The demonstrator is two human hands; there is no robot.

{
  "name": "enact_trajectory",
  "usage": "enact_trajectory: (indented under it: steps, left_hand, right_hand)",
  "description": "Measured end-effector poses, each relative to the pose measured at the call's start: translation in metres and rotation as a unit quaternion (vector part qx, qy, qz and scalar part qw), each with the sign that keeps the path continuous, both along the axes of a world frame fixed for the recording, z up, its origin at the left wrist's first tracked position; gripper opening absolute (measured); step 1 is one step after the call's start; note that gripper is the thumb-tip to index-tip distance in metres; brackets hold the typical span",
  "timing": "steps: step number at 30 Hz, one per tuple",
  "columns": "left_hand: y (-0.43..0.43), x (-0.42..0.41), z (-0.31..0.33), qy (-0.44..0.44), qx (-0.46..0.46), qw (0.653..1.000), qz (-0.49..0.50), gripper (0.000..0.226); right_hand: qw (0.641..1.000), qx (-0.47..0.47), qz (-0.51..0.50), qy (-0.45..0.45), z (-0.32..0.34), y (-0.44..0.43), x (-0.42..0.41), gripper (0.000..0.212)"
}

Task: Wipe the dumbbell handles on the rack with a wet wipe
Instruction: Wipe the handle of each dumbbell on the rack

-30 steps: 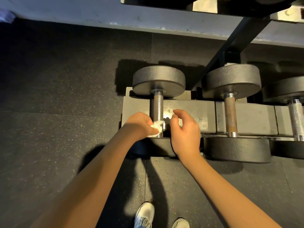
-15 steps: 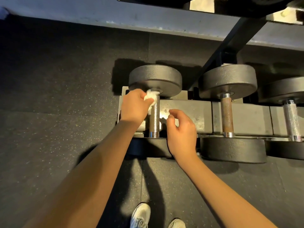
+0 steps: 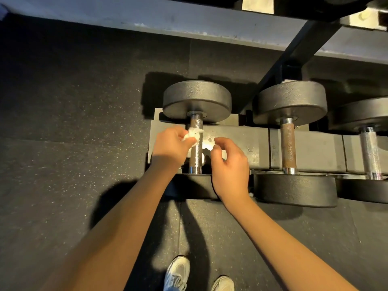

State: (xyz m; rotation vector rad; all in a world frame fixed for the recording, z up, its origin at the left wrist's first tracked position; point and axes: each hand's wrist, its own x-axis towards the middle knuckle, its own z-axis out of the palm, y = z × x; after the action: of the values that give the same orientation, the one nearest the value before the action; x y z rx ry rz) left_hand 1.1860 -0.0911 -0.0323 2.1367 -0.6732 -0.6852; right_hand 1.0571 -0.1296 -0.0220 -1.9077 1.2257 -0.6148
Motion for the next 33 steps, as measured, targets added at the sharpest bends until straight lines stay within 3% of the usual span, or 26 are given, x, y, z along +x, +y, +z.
enact_trajectory:
  steps: [9, 11, 15, 17, 20, 24, 26, 29, 33]
  left_hand:
    - [0.021, 0.002, 0.012, 0.075, 0.162, 0.972, -0.153, 0.023]
    - [0.023, -0.001, 0.015, 0.073, 0.128, 0.978, -0.146, 0.022]
    - [0.026, -0.014, 0.019, 0.094, -0.03, 0.991, -0.094, 0.02]
    - [0.025, -0.018, 0.021, 0.113, -0.068, 0.988, -0.086, 0.02]
    - [0.02, -0.015, 0.023, 0.115, -0.085, 0.988, -0.059, 0.02]
    - [0.011, -0.01, 0.024, 0.055, -0.054, 0.996, -0.047, 0.016]
    - [0.009, -0.005, 0.024, -0.038, -0.059, 0.994, -0.088, 0.014]
    - [0.008, 0.008, 0.024, -0.224, -0.101, 0.965, -0.09, 0.032]
    - [0.001, 0.023, 0.029, -0.255, -0.081, 0.96, -0.085, 0.048]
  right_hand:
    - [1.0, -0.015, 0.007, -0.005, -0.003, 0.0, -0.001, 0.039]
    - [1.0, -0.013, 0.014, 0.002, -0.003, -0.001, 0.0, 0.04]
    - [0.998, 0.007, 0.061, 0.007, -0.004, -0.004, 0.0, 0.035]
    - [0.993, 0.074, 0.089, -0.029, -0.001, -0.007, 0.0, 0.023]
    - [0.976, 0.175, 0.108, -0.066, 0.006, -0.016, 0.001, 0.021]
    - [0.956, 0.25, 0.097, -0.118, 0.013, -0.029, 0.004, 0.01]
    - [0.96, 0.241, 0.08, -0.119, 0.013, -0.036, 0.01, 0.009]
    - [0.989, 0.124, 0.026, -0.075, 0.008, -0.05, 0.023, 0.004]
    - [0.999, -0.01, 0.01, -0.032, -0.004, -0.058, 0.046, 0.003]
